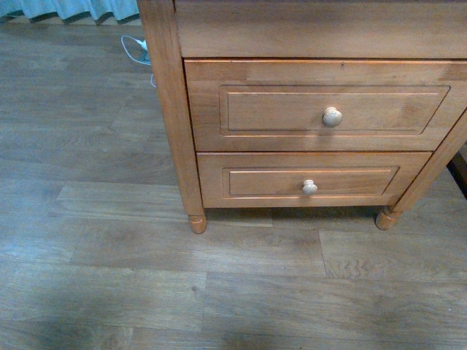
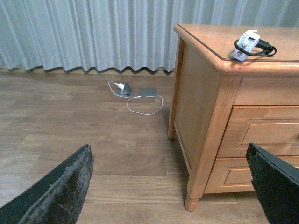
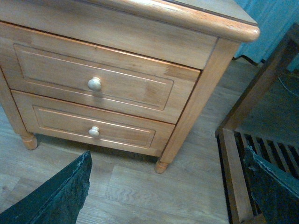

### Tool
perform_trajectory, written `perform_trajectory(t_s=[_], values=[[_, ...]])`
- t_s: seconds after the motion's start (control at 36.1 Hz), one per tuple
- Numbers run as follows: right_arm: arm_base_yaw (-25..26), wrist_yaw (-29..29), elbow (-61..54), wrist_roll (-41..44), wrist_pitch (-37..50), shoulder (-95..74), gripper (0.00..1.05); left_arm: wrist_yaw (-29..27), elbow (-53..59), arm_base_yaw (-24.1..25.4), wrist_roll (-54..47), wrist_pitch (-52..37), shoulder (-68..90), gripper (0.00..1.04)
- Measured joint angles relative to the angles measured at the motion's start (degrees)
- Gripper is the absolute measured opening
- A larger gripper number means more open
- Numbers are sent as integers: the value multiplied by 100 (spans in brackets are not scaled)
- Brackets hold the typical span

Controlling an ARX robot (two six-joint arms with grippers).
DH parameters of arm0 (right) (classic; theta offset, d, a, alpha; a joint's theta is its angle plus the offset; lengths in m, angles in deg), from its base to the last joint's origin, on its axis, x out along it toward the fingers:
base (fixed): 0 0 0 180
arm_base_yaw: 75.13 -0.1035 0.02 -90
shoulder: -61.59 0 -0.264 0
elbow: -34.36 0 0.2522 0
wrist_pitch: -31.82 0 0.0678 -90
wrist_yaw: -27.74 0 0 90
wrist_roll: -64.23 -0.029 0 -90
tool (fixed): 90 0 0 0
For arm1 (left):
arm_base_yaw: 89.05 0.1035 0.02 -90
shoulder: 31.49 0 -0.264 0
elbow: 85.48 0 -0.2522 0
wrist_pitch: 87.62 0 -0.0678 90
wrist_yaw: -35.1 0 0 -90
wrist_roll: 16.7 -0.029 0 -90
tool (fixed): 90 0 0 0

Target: Put charger into drawer

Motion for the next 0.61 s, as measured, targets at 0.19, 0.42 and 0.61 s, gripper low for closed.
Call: perform_trajectory(t_s=[0.19, 0.42, 0.61], values=[[-726, -487, 654, 39, 1672, -2747, 96, 0, 0, 0, 0, 0, 0, 98], [-1102, -800, 1862, -564, 2494, -5657, 96, 0, 0, 0, 0, 0, 0, 98], [-1325, -1091, 2675, -984, 2761, -7178, 96, 0, 0, 0, 0, 0, 0, 98]])
